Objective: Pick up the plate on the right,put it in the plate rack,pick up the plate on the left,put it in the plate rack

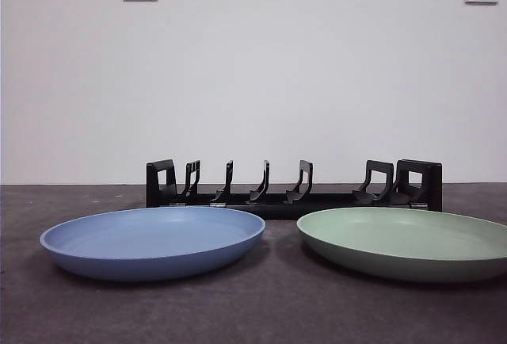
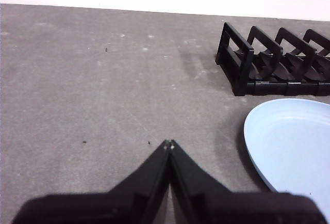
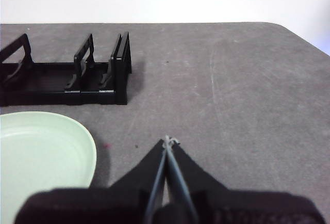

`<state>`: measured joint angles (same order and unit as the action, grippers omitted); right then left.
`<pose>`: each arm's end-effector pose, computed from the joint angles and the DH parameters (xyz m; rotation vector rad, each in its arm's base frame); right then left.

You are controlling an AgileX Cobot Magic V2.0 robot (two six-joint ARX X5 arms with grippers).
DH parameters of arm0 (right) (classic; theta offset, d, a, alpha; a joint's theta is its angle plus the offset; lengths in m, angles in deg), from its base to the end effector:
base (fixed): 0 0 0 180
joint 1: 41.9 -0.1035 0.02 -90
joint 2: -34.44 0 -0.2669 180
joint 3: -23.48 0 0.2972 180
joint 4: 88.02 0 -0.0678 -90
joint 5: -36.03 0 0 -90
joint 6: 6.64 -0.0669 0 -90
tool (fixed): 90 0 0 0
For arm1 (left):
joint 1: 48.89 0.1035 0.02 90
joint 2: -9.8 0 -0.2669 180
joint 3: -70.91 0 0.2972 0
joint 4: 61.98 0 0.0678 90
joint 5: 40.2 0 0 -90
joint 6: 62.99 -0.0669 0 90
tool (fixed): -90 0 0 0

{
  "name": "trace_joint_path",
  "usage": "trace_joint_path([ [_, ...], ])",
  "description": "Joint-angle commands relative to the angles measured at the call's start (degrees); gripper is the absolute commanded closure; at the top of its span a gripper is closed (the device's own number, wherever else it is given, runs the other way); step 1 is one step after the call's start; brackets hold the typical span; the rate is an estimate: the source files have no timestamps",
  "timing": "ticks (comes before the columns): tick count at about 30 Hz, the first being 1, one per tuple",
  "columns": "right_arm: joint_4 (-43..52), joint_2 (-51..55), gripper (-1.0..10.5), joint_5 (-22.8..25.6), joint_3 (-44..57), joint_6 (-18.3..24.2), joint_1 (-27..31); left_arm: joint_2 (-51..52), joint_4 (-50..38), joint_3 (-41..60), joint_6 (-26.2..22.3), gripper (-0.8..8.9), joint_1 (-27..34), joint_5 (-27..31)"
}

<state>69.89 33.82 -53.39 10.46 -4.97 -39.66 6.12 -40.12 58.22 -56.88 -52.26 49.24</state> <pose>0.1760 -0.0076 0.1475 -0.0266 0.1698 -0.0466 0.1782 -0.0111 0.1372 -0.1007 0.2277 -0.0563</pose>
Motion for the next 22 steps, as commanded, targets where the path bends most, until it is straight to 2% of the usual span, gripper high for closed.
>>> trace_joint_path([
  [1,2.49,0.13,9.5,-0.59,0.52,-3.63,0.00,-0.07,-0.50,0.50,1.01,8.18,0.17,-0.02],
  [6,3.23,0.00,9.6,-0.79,-1.33,-14.14,0.00,-0.09,-0.31,-0.83,3.69,8.20,0.17,-3.89],
  [8,1.09,-0.35,9.6,-1.05,-3.65,-16.22,0.00,-0.11,0.96,-2.58,5.01,8.20,0.17,-4.90],
  [13,-3.21,-3.58,9.6,-3.78,-11.21,-16.72,0.00,-1.68,5.53,-8.72,5.88,8.20,0.17,-6.27],
  [18,-9.46,-9.79,9.6,-6.86,-20.83,-16.37,0.00,-5.42,9.94,-15.54,6.34,8.20,0.17,-11.78],
  [22,-17.16,-17.16,9.6,-11.06,-30.47,-11.63,0.00,-10.21,14.88,-22.32,6.19,8.20,0.17,-16.33],
])
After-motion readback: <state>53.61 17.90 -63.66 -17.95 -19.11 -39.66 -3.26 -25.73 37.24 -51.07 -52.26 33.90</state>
